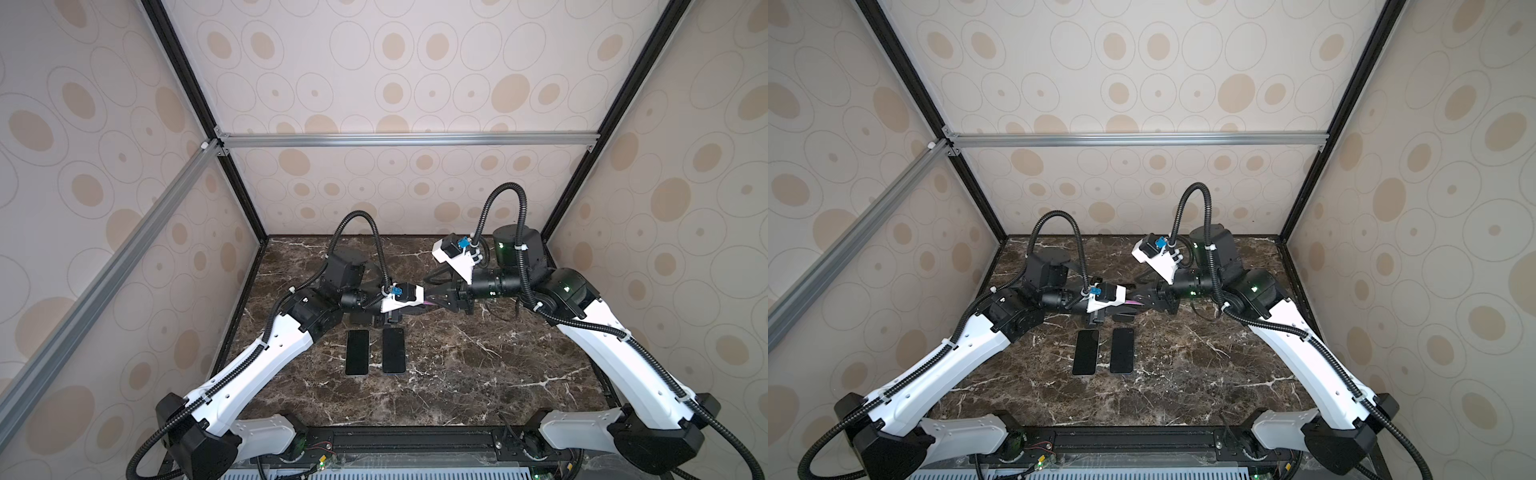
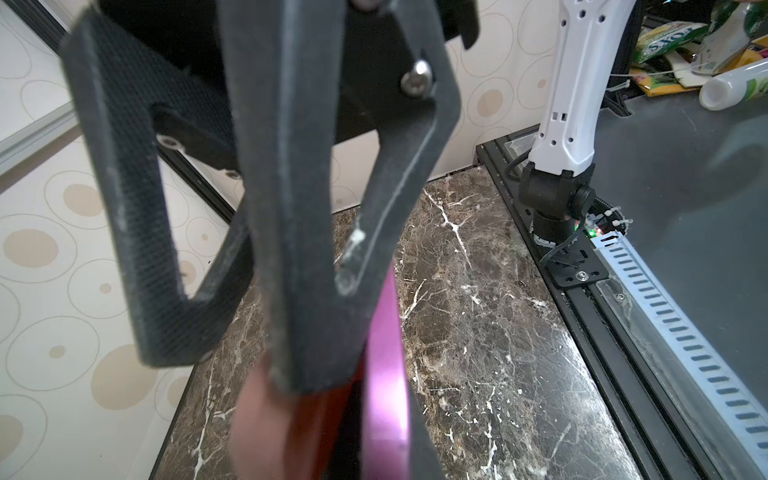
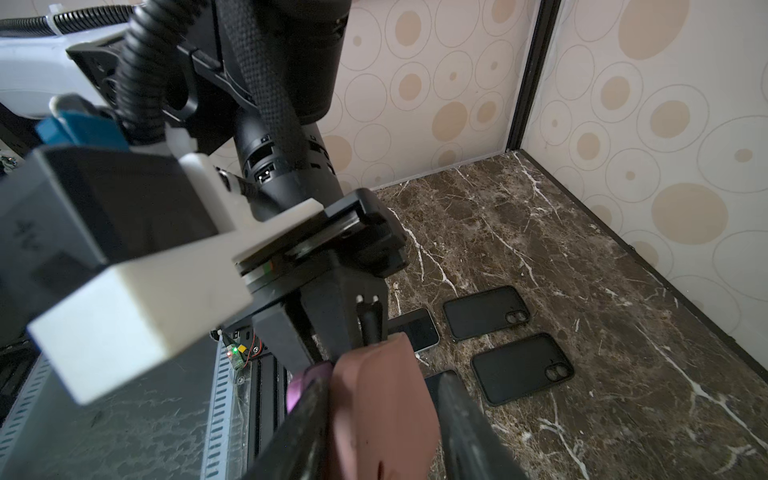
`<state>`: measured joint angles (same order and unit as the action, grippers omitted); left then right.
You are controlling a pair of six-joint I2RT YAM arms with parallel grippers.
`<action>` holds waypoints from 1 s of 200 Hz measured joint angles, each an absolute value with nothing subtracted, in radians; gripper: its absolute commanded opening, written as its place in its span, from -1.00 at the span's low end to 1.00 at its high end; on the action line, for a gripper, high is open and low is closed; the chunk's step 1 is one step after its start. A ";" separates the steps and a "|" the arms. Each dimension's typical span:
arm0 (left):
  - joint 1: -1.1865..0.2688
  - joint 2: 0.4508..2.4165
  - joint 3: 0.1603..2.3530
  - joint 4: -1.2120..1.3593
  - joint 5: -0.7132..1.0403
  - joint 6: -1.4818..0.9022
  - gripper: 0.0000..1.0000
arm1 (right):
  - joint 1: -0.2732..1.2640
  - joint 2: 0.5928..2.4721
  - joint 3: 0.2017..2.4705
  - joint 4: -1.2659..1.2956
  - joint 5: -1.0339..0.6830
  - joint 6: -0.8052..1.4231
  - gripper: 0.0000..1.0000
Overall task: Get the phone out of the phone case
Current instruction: 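Pull the right gripper's pink case away from the left gripper's purple phone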
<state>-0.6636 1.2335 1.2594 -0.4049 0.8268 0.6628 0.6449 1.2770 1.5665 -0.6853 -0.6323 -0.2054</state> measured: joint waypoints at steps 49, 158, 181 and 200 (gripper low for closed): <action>-0.664 1.234 1.254 -0.404 0.804 0.661 -1.00 | 0.658 1.299 1.607 -0.752 -0.552 -0.246 -0.21; -0.664 1.209 1.181 -0.358 0.761 0.628 -1.00 | 0.683 1.375 1.677 -0.873 -0.516 -0.294 -0.64; -0.662 1.197 1.161 -0.321 0.754 0.605 -1.00 | 0.678 1.389 1.691 -0.878 -0.532 -0.249 -0.85; -0.662 1.187 1.147 -0.280 0.754 0.582 -1.00 | 0.648 1.383 1.680 -0.854 -0.562 -0.190 -1.00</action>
<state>-0.6621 1.1873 1.1465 -0.2802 0.7536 0.5816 0.6476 1.3827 1.6798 -0.8536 -0.5617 -0.1902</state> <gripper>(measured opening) 0.100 0.107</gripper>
